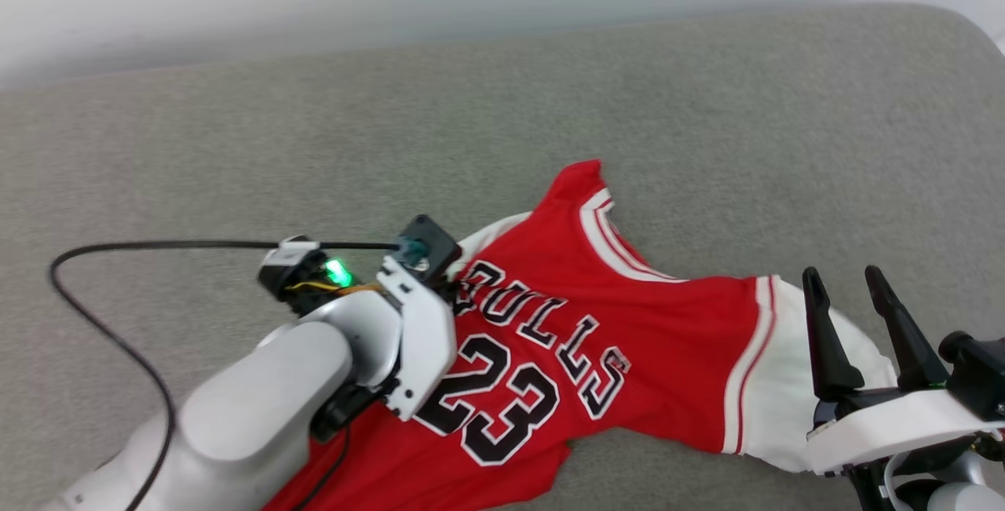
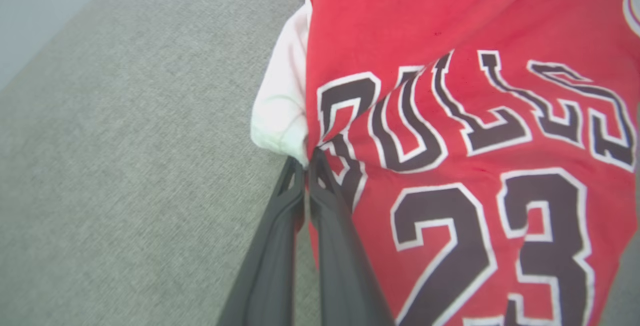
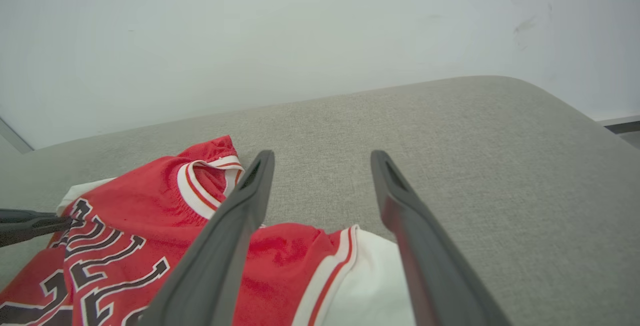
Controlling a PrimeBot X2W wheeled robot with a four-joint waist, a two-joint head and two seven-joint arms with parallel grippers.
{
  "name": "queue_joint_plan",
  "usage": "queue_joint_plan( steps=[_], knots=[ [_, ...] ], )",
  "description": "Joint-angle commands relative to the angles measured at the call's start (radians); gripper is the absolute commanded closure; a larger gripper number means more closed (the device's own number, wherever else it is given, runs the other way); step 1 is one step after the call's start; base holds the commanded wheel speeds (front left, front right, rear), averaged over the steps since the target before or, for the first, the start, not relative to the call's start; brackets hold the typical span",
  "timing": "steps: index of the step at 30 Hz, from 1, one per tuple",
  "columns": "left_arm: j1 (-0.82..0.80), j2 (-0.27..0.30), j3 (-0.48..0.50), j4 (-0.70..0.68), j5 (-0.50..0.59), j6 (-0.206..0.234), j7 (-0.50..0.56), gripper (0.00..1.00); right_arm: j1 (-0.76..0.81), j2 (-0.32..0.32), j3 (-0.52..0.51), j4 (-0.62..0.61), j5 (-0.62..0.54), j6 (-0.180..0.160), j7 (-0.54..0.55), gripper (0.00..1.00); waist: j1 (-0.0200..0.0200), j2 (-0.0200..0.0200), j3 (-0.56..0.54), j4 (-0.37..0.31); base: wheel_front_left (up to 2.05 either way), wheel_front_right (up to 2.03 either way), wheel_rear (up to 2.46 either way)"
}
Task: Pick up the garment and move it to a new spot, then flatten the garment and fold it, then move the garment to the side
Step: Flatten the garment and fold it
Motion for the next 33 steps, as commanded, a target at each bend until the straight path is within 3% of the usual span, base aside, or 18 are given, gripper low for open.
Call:
queue_joint_plan(
  steps=[1, 10, 14, 15, 16, 22, 33],
  knots=[
    [0.029, 0.022, 0.016, -0.015, -0.009, 0.023, -0.013, 1.0, 0.011, 0.002, -0.002, -0.006, -0.005, -0.001, 0.007, 0.0, -0.0001, 0.0, -0.038, 0.043, 0.0, 0.0, 0.0],
    [0.317, 0.153, 0.144, -0.117, -0.198, 0.209, -0.07, 1.0, 0.047, 0.002, -0.018, -0.04, -0.017, -0.001, 0.047, 0.0, -0.0001, 0.0, -0.101, 0.131, 0.0, 0.0, 0.0],
    [0.471, 0.148, 0.186, -0.122, -0.295, 0.264, -0.122, 1.0, 0.062, 0.001, -0.02, -0.056, -0.022, -0.001, 0.059, 0.0, -0.0001, 0.0, -0.118, 0.142, 0.0, 0.0, 0.0],
    [0.497, 0.141, 0.193, -0.121, -0.312, 0.271, -0.138, 0.71, 0.066, 0.002, -0.022, -0.06, -0.023, -0.001, 0.063, 0.0, -0.0001, 0.0, -0.122, 0.145, 0.0, 0.0, 0.0],
    [0.518, 0.132, 0.197, -0.12, -0.321, 0.276, -0.154, 0.0, 0.068, 0.001, -0.023, -0.063, -0.023, -0.001, 0.067, 0.0, -0.0001, 0.0, -0.127, 0.148, 0.0, 0.0, 0.0],
    [0.573, 0.092, 0.246, -0.126, -0.315, 0.325, -0.301, 0.0, 0.094, 0.001, -0.022, -0.077, -0.027, -0.001, 0.09, 0.0, -0.0001, 0.0, -0.175, 0.15, 0.0, 0.0, 0.0],
    [0.567, 0.109, 0.334, -0.188, -0.227, 0.403, -0.541, 0.0, 0.121, 0.002, -0.025, -0.095, -0.02, -0.001, 0.111, 0.0, -0.0001, 0.0, -0.212, 0.141, 0.0, 0.0, 0.0]
  ],
)
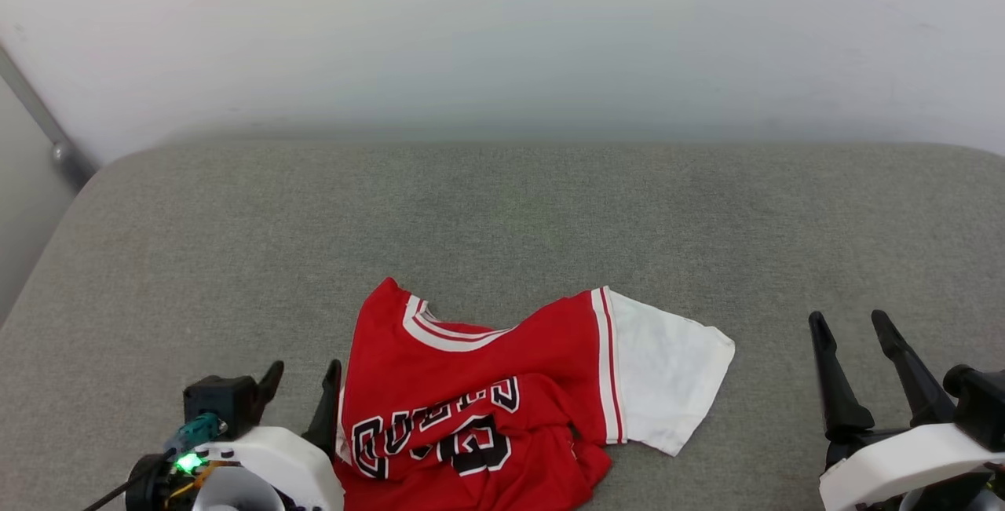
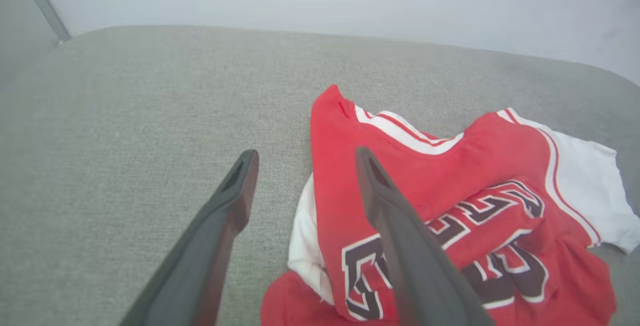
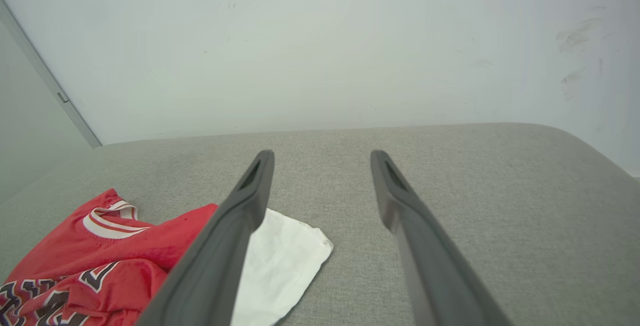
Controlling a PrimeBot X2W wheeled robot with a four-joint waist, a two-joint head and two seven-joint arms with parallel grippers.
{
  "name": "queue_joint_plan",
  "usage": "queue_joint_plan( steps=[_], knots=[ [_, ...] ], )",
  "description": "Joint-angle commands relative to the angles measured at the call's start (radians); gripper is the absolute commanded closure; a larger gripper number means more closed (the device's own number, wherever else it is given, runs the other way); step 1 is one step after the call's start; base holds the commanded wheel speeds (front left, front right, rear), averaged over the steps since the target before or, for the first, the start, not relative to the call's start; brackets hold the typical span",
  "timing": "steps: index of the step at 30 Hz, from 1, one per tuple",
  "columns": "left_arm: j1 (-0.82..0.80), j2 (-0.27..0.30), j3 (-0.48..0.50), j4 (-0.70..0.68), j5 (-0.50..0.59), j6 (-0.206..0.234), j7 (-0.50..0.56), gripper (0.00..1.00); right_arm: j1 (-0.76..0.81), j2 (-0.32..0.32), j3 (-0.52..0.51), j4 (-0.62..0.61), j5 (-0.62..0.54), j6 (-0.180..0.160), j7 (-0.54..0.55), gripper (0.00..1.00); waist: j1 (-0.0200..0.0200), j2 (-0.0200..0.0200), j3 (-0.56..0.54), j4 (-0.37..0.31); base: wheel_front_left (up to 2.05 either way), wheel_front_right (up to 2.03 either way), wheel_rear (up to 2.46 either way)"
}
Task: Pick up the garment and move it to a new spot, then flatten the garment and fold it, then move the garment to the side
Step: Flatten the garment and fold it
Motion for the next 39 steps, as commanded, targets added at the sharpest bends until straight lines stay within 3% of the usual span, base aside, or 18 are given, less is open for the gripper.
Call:
queue_joint_plan(
  steps=[1, 6, 12, 25, 31, 32, 33, 34, 39],
  knots=[
    [-0.009, 0.009, 0.013, -0.008, 0.013, 0.011, -0.019, 0.0, 0.015, 0.001, -0.002, -0.004, 0.005, 0.0, -0.001, 0.0, 0.0002, 0.0, -0.001, -0.003, 0.0, 0.0, 0.0],
    [-0.046, 0.042, 0.02, -0.021, 0.028, -0.001, -0.006, 0.0, 0.012, 0.001, -0.007, -0.01, 0.009, 0.0, 0.008, 0.0, 0.0002, 0.0, 0.02, -0.012, 0.0, 0.0, 0.0],
    [-0.194, 0.076, -0.021, 0.025, 0.026, -0.105, 0.151, 0.0, -0.033, 0.001, 0.003, -0.022, 0.002, 0.0, 0.005, 0.0, 0.0002, 0.0, 0.099, -0.026, 0.0, 0.0, 0.0],
    [-0.416, 0.08, -0.12, 0.234, -0.038, -0.342, 0.505, 0.0, -0.094, 0.001, 0.028, 0.019, 0.018, 0.0, -0.033, 0.0, 0.0002, 0.0, 0.224, -0.098, 0.0, 0.0, 0.0],
    [-0.417, 0.052, -0.169, 0.33, -0.096, -0.388, 0.671, 0.02, -0.111, 0.001, 0.034, 0.048, 0.028, 0.0, -0.052, 0.0, 0.0002, 0.0, 0.233, -0.12, 0.0, 0.0, 0.0],
    [-0.415, 0.047, -0.176, 0.344, -0.106, -0.391, 0.694, 0.51, -0.112, 0.001, 0.035, 0.051, 0.027, 0.0, -0.054, 0.0, 0.0002, 0.0, 0.233, -0.123, 0.0, 0.0, 0.0],
    [-0.41, 0.042, -0.181, 0.355, -0.117, -0.395, 0.712, 0.67, -0.114, 0.001, 0.036, 0.054, 0.028, 0.0, -0.057, 0.0, 0.0002, 0.0, 0.233, -0.125, 0.0, 0.0, 0.0],
    [-0.41, 0.037, -0.184, 0.363, -0.118, -0.396, 0.72, 1.0, -0.116, 0.001, 0.035, 0.056, 0.03, 0.0, -0.06, 0.0, 0.0002, 0.0, 0.233, -0.128, 0.0, 0.0, 0.0],
    [-0.469, 0.025, -0.163, 0.386, -0.051, -0.367, 0.598, 1.0, -0.116, 0.001, 0.03, 0.071, 0.03, 0.0, -0.065, 0.0, 0.0002, 0.0, 0.223, -0.132, 0.0, 0.0, 0.0]
  ],
)
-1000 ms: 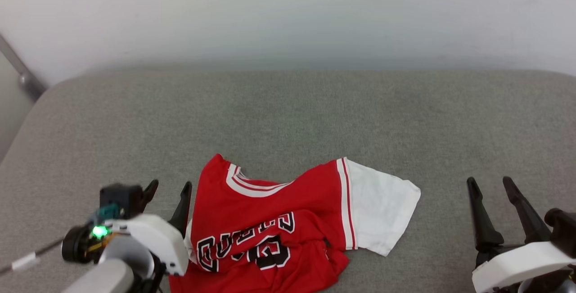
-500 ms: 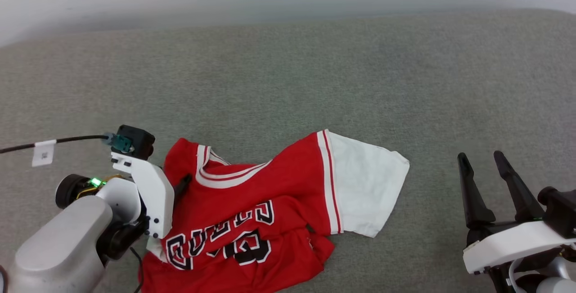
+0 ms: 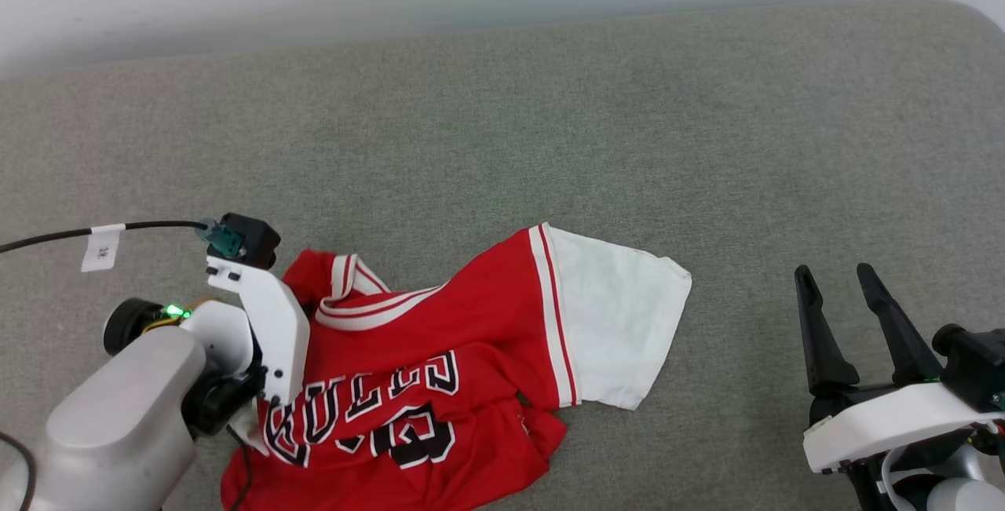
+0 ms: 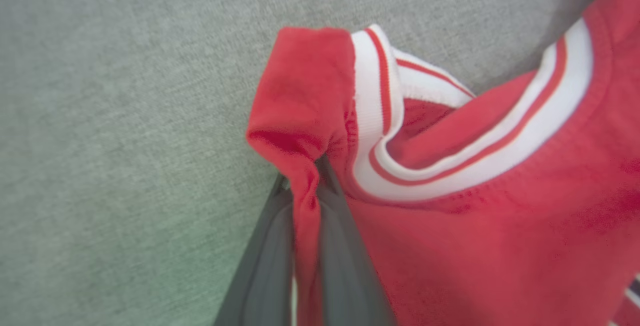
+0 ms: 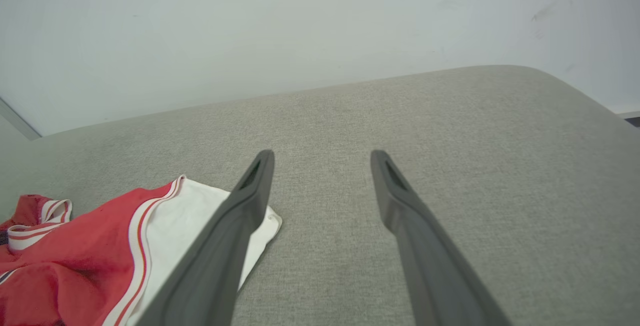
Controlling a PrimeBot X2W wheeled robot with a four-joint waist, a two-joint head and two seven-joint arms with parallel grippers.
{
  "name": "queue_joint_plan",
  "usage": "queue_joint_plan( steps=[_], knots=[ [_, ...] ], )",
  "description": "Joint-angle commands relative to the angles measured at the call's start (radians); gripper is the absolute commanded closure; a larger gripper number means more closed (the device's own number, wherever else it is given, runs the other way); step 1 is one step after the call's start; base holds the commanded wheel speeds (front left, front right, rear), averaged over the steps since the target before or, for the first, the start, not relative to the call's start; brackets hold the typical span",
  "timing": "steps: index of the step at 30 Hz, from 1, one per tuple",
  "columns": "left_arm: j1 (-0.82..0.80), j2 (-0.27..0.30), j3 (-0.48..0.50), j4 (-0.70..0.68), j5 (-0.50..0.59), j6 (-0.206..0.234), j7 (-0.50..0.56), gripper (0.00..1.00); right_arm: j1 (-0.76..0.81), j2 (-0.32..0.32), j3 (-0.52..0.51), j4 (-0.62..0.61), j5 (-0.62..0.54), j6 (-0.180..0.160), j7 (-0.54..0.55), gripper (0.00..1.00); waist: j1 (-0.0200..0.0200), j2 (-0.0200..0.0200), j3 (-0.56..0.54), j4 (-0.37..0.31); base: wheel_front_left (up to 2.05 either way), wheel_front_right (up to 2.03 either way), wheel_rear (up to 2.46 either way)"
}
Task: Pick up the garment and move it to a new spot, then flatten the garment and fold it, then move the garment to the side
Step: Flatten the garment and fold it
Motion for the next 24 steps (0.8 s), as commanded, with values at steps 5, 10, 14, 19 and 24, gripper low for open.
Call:
queue_joint_plan(
  steps=[5, 10, 14, 19, 24],
  knots=[
    [-0.053, -0.042, -0.011, -0.023, 0.11, 0.066, -0.147, 1.0, 0.003, 0.001, -0.011, 0.013, 0.0, 0.0, 0.001, 0.0, -0.0001, 0.0, -0.037, 0.009, 0.0, 0.0, 0.0],
    [-0.039, -0.105, -0.074, -0.123, 0.202, 0.084, -0.222, 1.0, 0.02, 0.001, -0.017, 0.01, -0.002, 0.0, 0.014, 0.0, -0.0001, 0.0, -0.07, 0.018, 0.0, 0.0, 0.0],
    [0.015, -0.171, -0.153, -0.189, 0.231, 0.071, -0.225, 1.0, 0.028, 0.001, -0.015, 0.004, -0.002, 0.0, 0.023, 0.0, -0.0001, 0.0, -0.085, 0.023, 0.0, 0.0, 0.0],
    [0.089, -0.232, -0.221, -0.211, 0.228, 0.056, -0.228, 1.0, 0.041, 0.001, -0.016, -0.008, -0.001, 0.0, 0.032, 0.0, -0.0001, 0.0, -0.094, 0.029, 0.0, 0.0, 0.0],
    [0.13, -0.256, -0.225, -0.215, 0.24, 0.07, -0.295, 0.0, 0.05, 0.001, -0.024, -0.017, -0.005, 0.0, 0.039, 0.0, -0.0001, 0.0, -0.104, 0.045, 0.0, 0.0, 0.0]
  ],
)
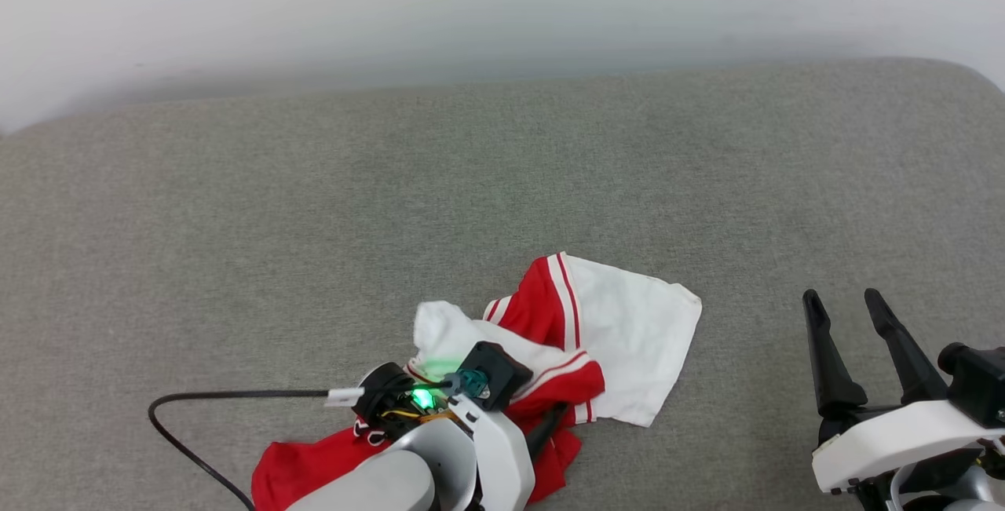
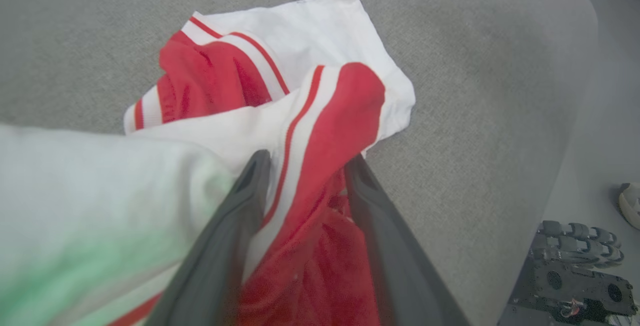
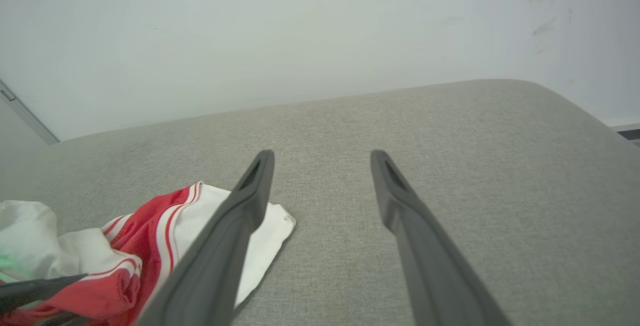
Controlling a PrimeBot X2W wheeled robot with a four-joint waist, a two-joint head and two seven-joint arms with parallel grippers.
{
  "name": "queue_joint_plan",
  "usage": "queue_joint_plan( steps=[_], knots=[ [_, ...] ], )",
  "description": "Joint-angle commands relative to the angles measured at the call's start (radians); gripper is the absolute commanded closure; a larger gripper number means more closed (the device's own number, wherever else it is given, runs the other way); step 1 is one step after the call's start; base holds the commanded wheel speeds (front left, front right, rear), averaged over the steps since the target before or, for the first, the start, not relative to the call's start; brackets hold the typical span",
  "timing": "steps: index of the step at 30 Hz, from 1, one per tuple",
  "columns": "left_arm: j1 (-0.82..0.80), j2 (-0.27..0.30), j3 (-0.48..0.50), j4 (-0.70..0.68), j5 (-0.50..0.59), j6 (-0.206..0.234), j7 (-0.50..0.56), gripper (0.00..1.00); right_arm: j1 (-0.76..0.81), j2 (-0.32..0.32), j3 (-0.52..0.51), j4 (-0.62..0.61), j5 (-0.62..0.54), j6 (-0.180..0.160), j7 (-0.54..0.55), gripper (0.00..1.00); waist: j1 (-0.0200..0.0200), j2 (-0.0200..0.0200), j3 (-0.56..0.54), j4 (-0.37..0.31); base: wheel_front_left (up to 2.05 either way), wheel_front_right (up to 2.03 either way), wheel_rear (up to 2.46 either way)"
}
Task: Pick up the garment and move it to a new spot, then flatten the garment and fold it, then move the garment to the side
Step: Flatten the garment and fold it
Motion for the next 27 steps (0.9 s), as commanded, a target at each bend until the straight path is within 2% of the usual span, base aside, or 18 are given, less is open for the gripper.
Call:
queue_joint_plan(
  steps=[1, 7, 12, 15, 18, 21, 27],
  knots=[
    [0.013, 0.002, 0.013, -0.009, 0.011, 0.015, -0.033, 0.0, 0.009, 0.001, -0.003, -0.006, -0.003, 0.0, 0.002, 0.0, 0.0, 0.0, -0.007, 0.008, 0.0, 0.0, 0.0],
    [0.037, 0.039, 0.063, -0.083, 0.03, 0.073, -0.141, 0.0, 0.025, 0.001, -0.007, -0.009, 0.001, 0.0, 0.012, 0.0, 0.0, 0.0, -0.036, 0.034, 0.0, 0.0, 0.0],
    [0.045, 0.105, 0.134, -0.159, 0.007, 0.132, -0.164, 0.0, 0.032, 0.001, -0.006, -0.011, 0.01, 0.0, 0.012, 0.0, 0.0, 0.0, -0.042, 0.046, 0.0, 0.0, 0.0],
    [0.027, 0.154, 0.175, -0.19, -0.015, 0.151, -0.143, 0.0, 0.03, 0.001, -0.003, -0.012, 0.013, 0.0, 0.011, 0.0, 0.0, 0.0, -0.034, 0.049, 0.0, 0.0, 0.0],
    [-0.003, 0.204, 0.203, -0.211, -0.04, 0.137, -0.101, 0.0, 0.016, 0.001, 0.002, -0.011, 0.014, 0.0, 0.008, 0.0, 0.0, 0.0, -0.019, 0.045, 0.0, 0.0, 0.0],
    [-0.032, 0.246, 0.226, -0.211, -0.095, 0.097, -0.037, 0.0, 0.003, 0.001, 0.003, -0.009, 0.014, 0.0, 0.008, 0.0, 0.0, 0.0, 0.001, 0.034, 0.0, 0.0, 0.0],
    [-0.093, 0.306, 0.216, -0.18, -0.212, -0.038, 0.145, 0.0, -0.013, 0.001, 0.01, 0.004, 0.021, 0.0, -0.003, 0.0, 0.0, 0.0, 0.045, 0.003, 0.0, 0.0, 0.0]
  ],
)
